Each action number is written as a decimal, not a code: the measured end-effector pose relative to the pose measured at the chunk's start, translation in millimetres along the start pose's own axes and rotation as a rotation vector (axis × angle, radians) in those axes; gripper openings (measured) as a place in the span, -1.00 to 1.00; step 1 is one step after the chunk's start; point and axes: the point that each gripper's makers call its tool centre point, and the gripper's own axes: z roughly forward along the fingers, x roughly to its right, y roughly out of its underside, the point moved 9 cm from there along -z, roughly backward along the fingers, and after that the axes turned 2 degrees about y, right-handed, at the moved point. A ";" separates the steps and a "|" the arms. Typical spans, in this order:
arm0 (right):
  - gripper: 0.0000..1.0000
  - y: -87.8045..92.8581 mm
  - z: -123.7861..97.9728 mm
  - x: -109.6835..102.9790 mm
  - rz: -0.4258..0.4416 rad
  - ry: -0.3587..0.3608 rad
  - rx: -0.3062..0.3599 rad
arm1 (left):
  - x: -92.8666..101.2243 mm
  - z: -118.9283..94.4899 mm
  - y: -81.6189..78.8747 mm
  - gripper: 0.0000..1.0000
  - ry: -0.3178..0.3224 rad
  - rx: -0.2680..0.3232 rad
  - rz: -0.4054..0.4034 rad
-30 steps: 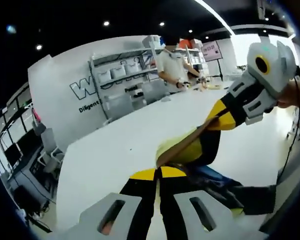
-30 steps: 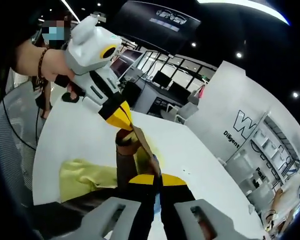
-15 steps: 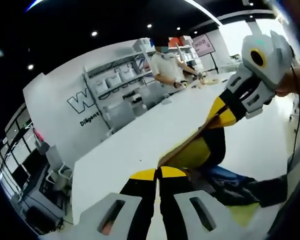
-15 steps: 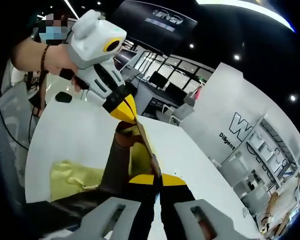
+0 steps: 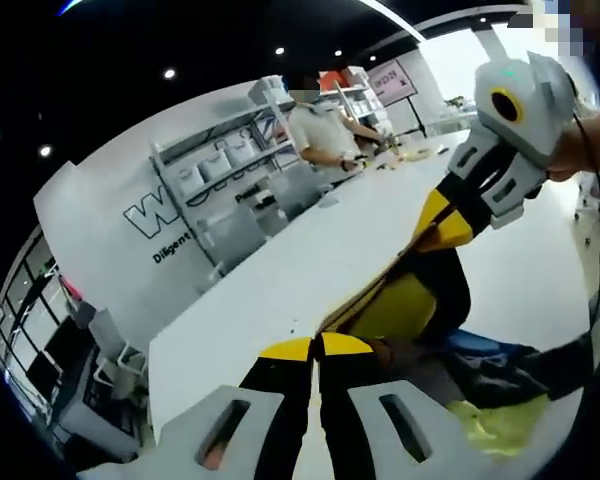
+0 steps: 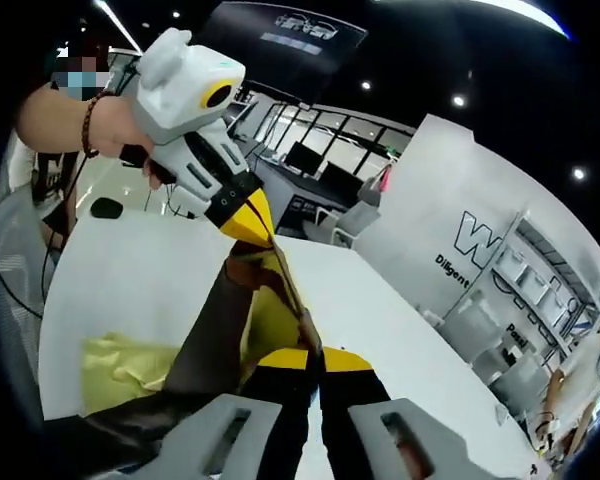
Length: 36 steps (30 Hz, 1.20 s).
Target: Fold the garment on the visible template until the final outline fits inside the template.
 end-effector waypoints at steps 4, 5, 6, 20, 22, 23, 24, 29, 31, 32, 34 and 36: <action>-1.00 4.4 12.6 7.9 0.009 0.006 -0.008 | -4.8 11.3 2.4 -0.95 -0.001 -0.007 0.034; -1.00 5.7 15.1 10.2 0.014 0.010 -0.018 | -6.0 14.8 2.5 -0.95 0.001 -0.005 0.051; -1.00 6.3 17.3 12.1 0.015 0.013 -0.023 | -6.8 17.7 2.7 -0.95 0.002 -0.006 0.056; -1.00 33.9 62.9 34.9 -0.033 0.027 -0.102 | -20.3 69.6 14.3 -0.95 0.010 -0.060 0.089; -1.00 39.9 70.0 38.4 0.007 0.022 -0.100 | -20.3 76.8 18.5 -0.95 0.005 -0.072 0.100; -1.00 42.8 73.2 38.3 -0.006 0.020 -0.108 | -20.8 80.0 20.1 -0.95 0.007 -0.072 0.099; -1.00 47.1 77.3 39.0 -0.033 0.016 -0.131 | -21.1 83.2 21.8 -0.95 0.010 -0.074 0.097; -1.00 59.5 91.6 40.1 -0.006 0.002 -0.144 | -22.6 102.4 33.5 -0.95 0.007 -0.104 0.063; -1.00 65.7 95.6 40.4 0.035 -0.002 -0.153 | -21.0 105.8 36.0 -0.95 0.009 -0.111 0.043; -1.00 66.6 96.2 40.5 0.042 -0.001 -0.153 | -21.1 108.0 37.2 -0.95 0.010 -0.111 0.040; -1.00 74.3 101.4 40.9 0.083 0.001 -0.160 | -21.1 114.4 41.1 -0.95 0.010 -0.115 0.035; -1.00 80.4 105.8 39.5 0.142 0.008 -0.173 | -20.5 119.4 44.6 -0.95 0.008 -0.123 0.012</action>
